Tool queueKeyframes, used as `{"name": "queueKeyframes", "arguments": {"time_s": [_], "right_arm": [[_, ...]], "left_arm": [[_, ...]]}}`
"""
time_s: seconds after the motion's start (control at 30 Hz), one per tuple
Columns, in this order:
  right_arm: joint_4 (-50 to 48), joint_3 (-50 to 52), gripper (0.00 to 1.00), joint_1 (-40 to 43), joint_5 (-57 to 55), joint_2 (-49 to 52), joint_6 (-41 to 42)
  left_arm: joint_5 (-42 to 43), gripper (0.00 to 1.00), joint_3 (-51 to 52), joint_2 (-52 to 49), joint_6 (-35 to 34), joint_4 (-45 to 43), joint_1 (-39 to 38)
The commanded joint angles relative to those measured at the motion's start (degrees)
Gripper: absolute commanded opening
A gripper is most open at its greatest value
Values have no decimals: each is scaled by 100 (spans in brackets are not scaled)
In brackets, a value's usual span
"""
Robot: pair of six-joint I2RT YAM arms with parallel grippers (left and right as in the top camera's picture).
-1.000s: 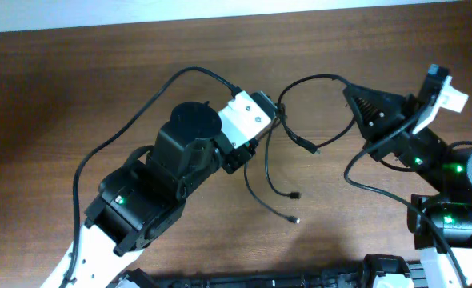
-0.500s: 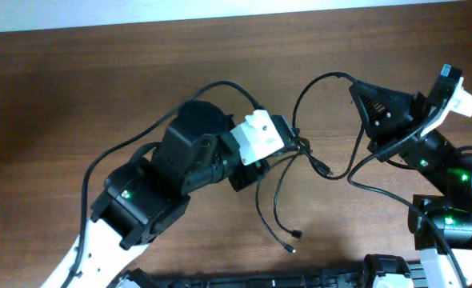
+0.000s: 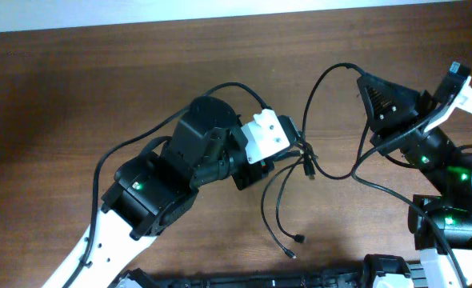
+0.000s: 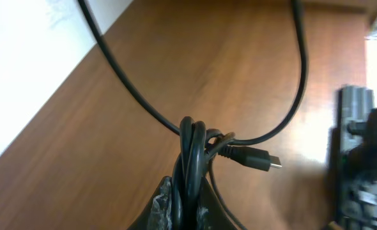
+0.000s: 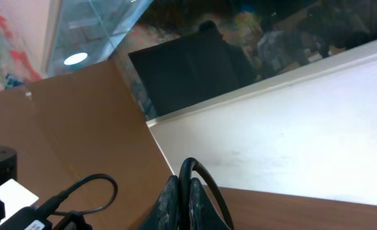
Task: Untangle cables
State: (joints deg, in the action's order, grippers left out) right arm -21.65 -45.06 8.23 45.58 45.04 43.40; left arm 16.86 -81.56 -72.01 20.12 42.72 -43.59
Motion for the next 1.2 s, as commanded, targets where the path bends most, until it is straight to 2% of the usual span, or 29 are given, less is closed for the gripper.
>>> {"name": "queueKeyframes", "arguments": {"time_s": [0.0,0.13,0.27,0.5,0.7,0.93,1.1,1.17], "right_arm": [[238,-17,4,52,-433,-55,20],[671,-17,4,52,-1008,-55,20],[671,-17,4,52,-1471,-55,22],[1123,-17,4,52,-1897,-55,15],[1576,-17,4,52,-1926,-55,17],[2500,-17,4,52,-1910,-55,17],[2927,-17,4,52,-1908,-55,17],[3174,-17,8,52,-1910,-55,15]], "left_arm": [[-817,0,-90,13,-260,-22,-24],[-966,0,-90,13,-275,-15,-24],[-892,0,-90,13,-273,50,-24],[-911,0,-90,15,-118,70,-24],[-1340,0,-92,59,-162,-57,-24],[-2428,0,-92,232,-1036,-470,-24],[-2594,0,-92,391,-1071,-765,-24],[-2594,0,-92,428,-1071,-883,-24]]}}
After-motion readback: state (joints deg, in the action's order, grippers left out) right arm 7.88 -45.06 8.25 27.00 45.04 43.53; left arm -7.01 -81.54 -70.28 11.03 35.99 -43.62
